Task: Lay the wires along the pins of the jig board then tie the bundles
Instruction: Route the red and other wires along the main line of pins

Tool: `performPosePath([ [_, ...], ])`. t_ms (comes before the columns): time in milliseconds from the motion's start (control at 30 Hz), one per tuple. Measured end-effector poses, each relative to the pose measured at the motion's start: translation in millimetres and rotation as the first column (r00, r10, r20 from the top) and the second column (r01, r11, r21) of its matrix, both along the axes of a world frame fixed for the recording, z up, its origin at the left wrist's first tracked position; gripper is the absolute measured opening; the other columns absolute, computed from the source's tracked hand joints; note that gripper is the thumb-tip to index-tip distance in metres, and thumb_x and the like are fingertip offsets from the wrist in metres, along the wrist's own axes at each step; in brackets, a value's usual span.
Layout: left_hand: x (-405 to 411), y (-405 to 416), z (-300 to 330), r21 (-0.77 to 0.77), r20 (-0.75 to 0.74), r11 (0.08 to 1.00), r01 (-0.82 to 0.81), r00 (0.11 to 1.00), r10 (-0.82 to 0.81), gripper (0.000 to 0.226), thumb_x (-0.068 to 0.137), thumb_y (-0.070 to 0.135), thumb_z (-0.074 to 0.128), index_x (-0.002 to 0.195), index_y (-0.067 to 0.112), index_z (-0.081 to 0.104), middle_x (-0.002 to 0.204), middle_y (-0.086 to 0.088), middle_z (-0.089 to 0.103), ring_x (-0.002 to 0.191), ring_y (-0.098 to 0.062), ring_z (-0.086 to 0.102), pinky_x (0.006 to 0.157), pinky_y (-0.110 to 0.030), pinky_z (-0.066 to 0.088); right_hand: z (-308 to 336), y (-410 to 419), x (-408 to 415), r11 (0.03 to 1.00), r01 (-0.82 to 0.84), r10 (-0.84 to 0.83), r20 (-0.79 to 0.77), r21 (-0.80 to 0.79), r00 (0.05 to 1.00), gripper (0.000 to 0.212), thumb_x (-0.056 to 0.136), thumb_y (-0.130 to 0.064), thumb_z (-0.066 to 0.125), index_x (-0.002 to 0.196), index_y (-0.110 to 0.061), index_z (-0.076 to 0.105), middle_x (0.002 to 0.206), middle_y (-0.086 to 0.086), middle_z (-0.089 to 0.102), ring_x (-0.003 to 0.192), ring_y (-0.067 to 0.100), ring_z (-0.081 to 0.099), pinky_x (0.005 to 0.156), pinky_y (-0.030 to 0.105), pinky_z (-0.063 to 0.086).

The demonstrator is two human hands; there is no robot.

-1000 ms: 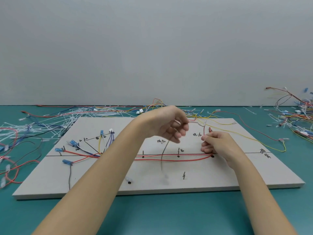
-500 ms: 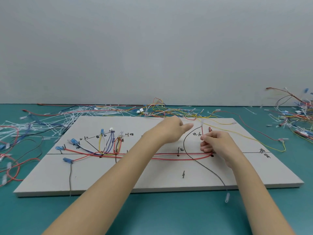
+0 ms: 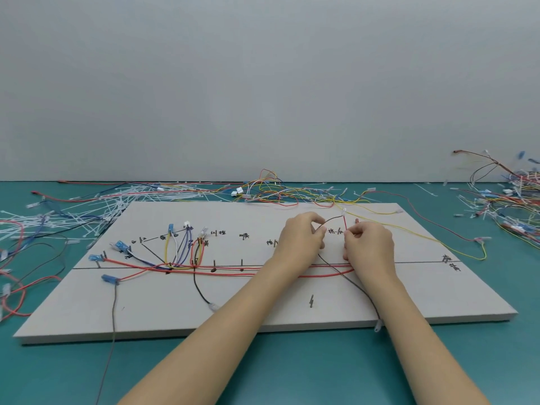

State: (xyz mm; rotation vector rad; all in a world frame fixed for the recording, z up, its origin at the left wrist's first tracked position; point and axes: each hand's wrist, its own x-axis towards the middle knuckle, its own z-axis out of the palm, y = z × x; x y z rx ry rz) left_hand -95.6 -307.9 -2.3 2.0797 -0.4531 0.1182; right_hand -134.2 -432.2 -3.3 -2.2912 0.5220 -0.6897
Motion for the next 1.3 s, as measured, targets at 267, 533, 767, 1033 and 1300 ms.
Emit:
performPosePath([
  [267, -3.0, 7.7, 1.5, 0.025, 0.07, 0.998, -0.055, 0.996, 0.053, 0.018, 0.093, 0.016, 0.054, 0.107, 0.021, 0.064, 0.068, -0.005, 0.066, 0.07, -0.021, 0.063, 0.069, -0.032, 0.051, -1.9, 5.2, 4.1, 0.977, 0.065, -0.07, -0.018, -0.204, 0.997, 0.022, 0.092, -0.007, 0.049, 0.092, -0.003, 0.07, 0.098, 0.014, 0.068, 0.093, 0.035, 0.056, 0.072, 0.034, 0.04],
  [533, -5.5, 13.5, 6.3, 0.118, 0.084, 0.992, -0.05, 0.996, 0.04, 0.017, 0.091, 0.017, 0.054, 0.099, 0.022, 0.068, 0.065, 0.004, 0.054, 0.077, -0.021, 0.058, 0.071, -0.032, 0.048, -2.0, 7.4, 5.4, 0.97, 0.08, -0.093, -0.045, -0.231, 0.995, 0.021, 0.093, -0.008, 0.049, 0.1, -0.004, 0.068, 0.103, 0.015, 0.068, 0.098, 0.036, 0.058, 0.075, 0.035, 0.042],
  [767, -10.2, 19.0, 8.3, 0.17, 0.063, 0.985, -0.014, 0.998, 0.003, 0.021, 0.09, 0.015, 0.054, 0.101, 0.019, 0.071, 0.076, -0.001, 0.059, 0.088, -0.025, 0.062, 0.08, -0.039, 0.052, -1.7, 13.2, 9.8, 0.93, 0.055, -0.119, -0.158, -0.362, 0.98, 0.02, 0.092, -0.002, 0.043, 0.096, -0.001, 0.062, 0.104, 0.017, 0.061, 0.095, 0.036, 0.056, 0.067, 0.032, 0.034],
  [1033, -14.5, 14.0, 10.2, 0.174, 0.056, 0.984, -0.029, 0.998, 0.02, 0.026, 0.09, 0.014, 0.052, 0.104, 0.018, 0.073, 0.095, -0.007, 0.072, 0.098, -0.026, 0.061, 0.091, -0.04, 0.046, -3.6, 2.6, 10.8, 0.907, 0.044, -0.122, -0.161, -0.419, 0.979, 0.021, 0.092, -0.004, 0.044, 0.097, 0.0, 0.063, 0.106, 0.016, 0.058, 0.098, 0.034, 0.054, 0.07, 0.034, 0.037],
  [1300, -16.5, 9.5, 10.2, 0.189, 0.084, 0.98, -0.057, 0.996, 0.041, 0.024, 0.091, 0.016, 0.052, 0.104, 0.021, 0.071, 0.095, -0.002, 0.071, 0.1, -0.022, 0.059, 0.093, -0.038, 0.041, -7.1, -3.8, 17.3, 0.914, 0.051, -0.12, -0.147, -0.403, 0.982, 0.027, 0.087, 0.0, 0.045, 0.098, -0.001, 0.069, 0.102, 0.015, 0.066, 0.106, 0.033, 0.047, 0.076, 0.034, 0.037],
])
